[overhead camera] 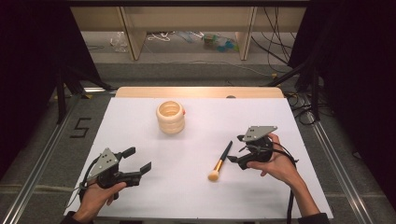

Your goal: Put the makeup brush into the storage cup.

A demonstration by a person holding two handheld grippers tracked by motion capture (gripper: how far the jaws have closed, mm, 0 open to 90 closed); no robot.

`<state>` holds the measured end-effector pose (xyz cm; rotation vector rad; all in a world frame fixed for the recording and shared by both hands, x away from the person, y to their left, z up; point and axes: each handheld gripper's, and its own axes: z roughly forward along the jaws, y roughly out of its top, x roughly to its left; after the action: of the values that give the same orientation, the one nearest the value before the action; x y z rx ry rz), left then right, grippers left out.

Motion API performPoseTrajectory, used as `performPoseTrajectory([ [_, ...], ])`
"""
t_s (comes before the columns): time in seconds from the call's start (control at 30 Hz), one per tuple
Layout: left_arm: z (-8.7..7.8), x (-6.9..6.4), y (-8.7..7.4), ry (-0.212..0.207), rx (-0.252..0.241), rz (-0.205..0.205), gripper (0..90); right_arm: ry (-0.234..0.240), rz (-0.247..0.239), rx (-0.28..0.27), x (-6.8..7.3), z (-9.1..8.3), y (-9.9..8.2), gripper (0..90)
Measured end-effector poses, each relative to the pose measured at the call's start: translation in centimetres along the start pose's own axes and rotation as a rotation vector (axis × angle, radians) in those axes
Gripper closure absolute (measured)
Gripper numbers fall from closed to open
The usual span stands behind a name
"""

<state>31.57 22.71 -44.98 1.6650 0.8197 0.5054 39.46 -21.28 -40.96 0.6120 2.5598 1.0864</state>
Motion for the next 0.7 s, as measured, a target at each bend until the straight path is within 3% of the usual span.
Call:
performPoseTrajectory([
  [0.03,0.0,0.0,0.0,0.001,-0.001,-0.002,15.8,-0.004,-0.020,0.030,-0.1,0.6,0.2,18.7],
  [0.17,0.0,0.0,0.0,0.003,0.003,-0.004,15.8,0.024,-0.054,0.064,-0.4,1.3,0.5,19.3],
  [0.2,0.1,-0.1,0.0,0.003,0.002,-0.012,15.8,0.036,-0.080,0.107,-0.4,1.8,0.6,20.0],
  [0.23,0.1,-0.1,0.0,0.003,0.002,-0.012,15.8,0.036,-0.080,0.107,-0.4,1.8,0.6,20.0],
  [0.27,0.1,0.0,0.0,-0.003,-0.001,0.002,15.8,0.045,-0.106,0.143,-0.4,2.4,0.9,20.0],
  [0.5,0.0,0.0,0.0,0.005,0.006,-0.003,15.8,0.093,-0.195,0.198,-0.3,3.9,1.6,20.4],
  [0.53,0.0,0.1,0.0,0.004,0.006,-0.002,15.9,0.104,-0.228,0.225,-0.2,4.4,1.8,20.6],
  [0.7,0.0,0.0,0.0,0.003,0.006,-0.003,15.8,0.130,-0.261,0.265,-0.2,5.2,2.1,21.0],
])
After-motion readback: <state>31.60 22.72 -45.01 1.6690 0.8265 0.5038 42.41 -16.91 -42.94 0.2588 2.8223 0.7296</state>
